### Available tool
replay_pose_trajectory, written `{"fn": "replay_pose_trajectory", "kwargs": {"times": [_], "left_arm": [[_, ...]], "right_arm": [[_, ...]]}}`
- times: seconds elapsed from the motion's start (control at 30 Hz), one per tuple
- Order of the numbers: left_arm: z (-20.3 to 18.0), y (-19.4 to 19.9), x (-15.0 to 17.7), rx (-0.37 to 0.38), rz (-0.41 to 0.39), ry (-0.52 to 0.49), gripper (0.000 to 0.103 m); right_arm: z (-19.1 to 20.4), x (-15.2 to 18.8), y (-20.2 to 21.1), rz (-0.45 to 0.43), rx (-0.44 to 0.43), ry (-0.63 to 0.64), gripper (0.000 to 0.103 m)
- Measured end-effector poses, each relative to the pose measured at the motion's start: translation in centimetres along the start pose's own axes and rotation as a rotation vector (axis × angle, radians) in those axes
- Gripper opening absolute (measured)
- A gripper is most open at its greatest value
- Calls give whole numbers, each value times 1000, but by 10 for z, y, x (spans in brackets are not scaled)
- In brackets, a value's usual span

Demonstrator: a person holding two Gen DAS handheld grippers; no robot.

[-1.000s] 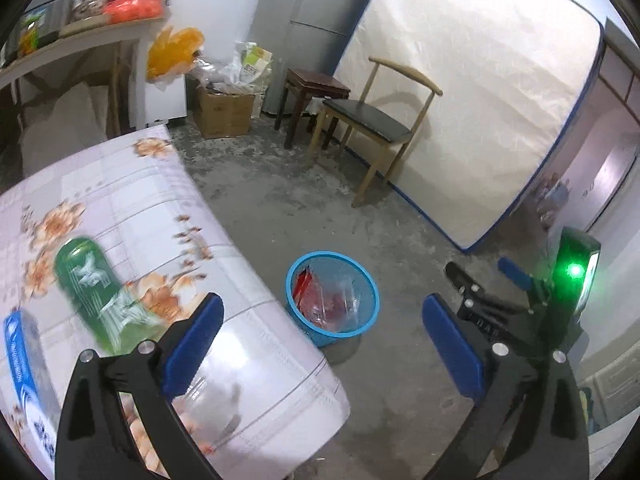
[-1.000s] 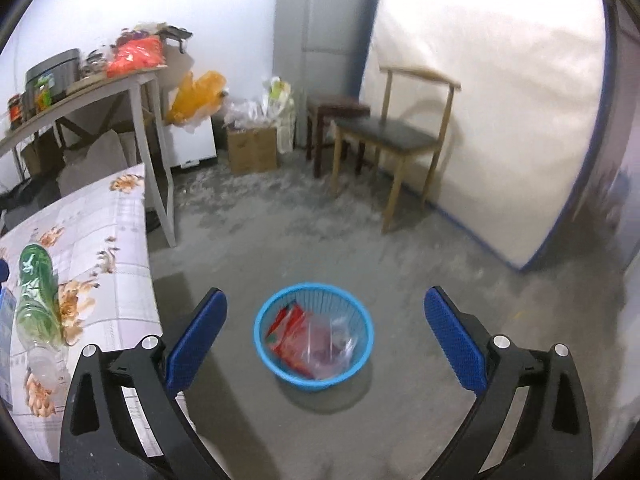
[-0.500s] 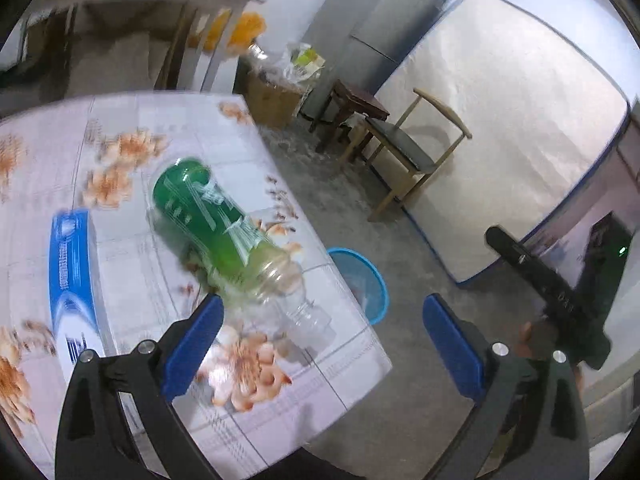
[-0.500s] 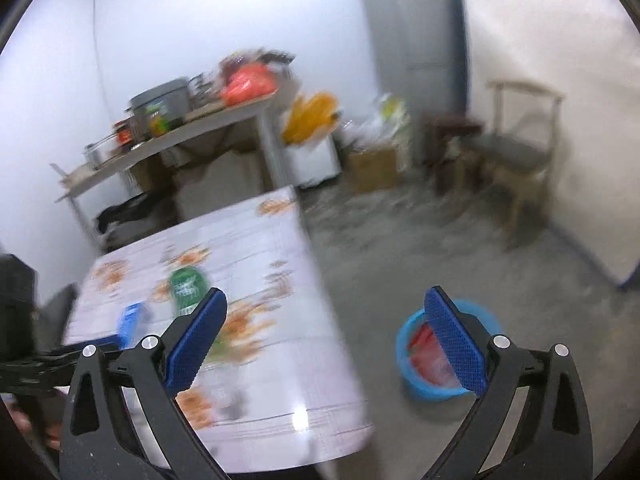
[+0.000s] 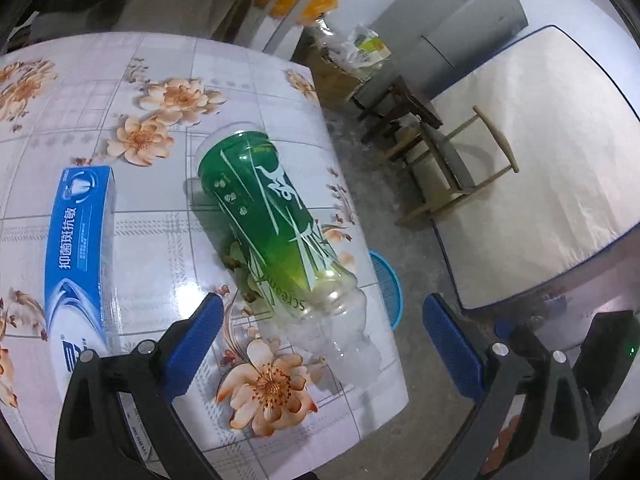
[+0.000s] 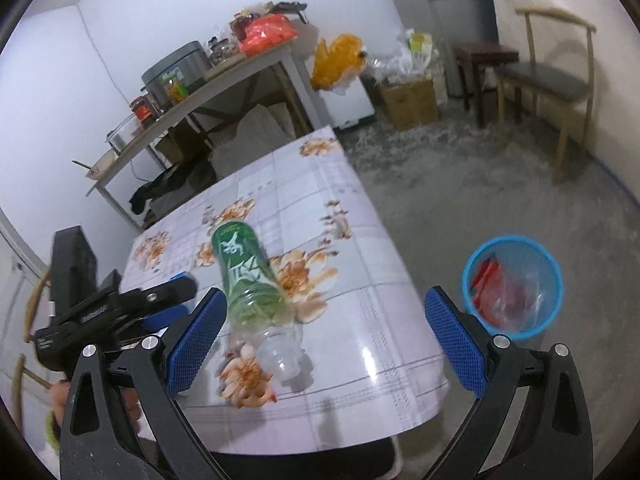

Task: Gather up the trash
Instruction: 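Grasp the blue toothpaste box with the left tool while the right tool grasps the green bottle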

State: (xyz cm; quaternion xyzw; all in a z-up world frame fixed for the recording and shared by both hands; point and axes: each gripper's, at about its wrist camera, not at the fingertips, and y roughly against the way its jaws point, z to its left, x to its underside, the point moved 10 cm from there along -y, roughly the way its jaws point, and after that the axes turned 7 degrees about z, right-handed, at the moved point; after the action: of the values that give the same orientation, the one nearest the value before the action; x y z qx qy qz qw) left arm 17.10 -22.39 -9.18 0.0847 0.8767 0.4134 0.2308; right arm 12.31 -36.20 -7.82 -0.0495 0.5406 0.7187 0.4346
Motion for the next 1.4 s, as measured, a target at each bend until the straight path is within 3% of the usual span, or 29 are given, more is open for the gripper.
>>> {"fn": "replay_pose_trajectory", "kwargs": {"times": [0.23, 0.37, 0.43, 0.53, 0.7, 0.8, 0.87, 1.03, 1.4], "left_arm": [[24, 42, 9, -66, -87, -31, 97], [56, 76, 16, -200, -157, -86, 97], [78, 83, 22, -278, -159, -90, 97], [100, 80, 31, -337, -130, -78, 97], [117, 64, 33, -361, -105, -84, 87], [125, 50, 35, -393, -72, -83, 72], [128, 40, 39, -375, -37, -67, 62], [130, 32, 47, -349, -22, -43, 51], [125, 50, 92, -346, 22, -59, 51]], "right_arm": [[42, 6, -46, 141, -104, 97, 95], [73, 4, -78, 198, -133, 186, 94], [84, 3, -94, 220, -127, 224, 92], [89, 4, -114, 266, -114, 238, 87], [89, 13, -130, 325, -104, 226, 72], [87, 17, -131, 334, -86, 213, 60], [83, 19, -128, 340, -94, 186, 58], [73, 22, -122, 345, -131, 120, 57], [59, 58, -91, 381, -198, -9, 57]]}}
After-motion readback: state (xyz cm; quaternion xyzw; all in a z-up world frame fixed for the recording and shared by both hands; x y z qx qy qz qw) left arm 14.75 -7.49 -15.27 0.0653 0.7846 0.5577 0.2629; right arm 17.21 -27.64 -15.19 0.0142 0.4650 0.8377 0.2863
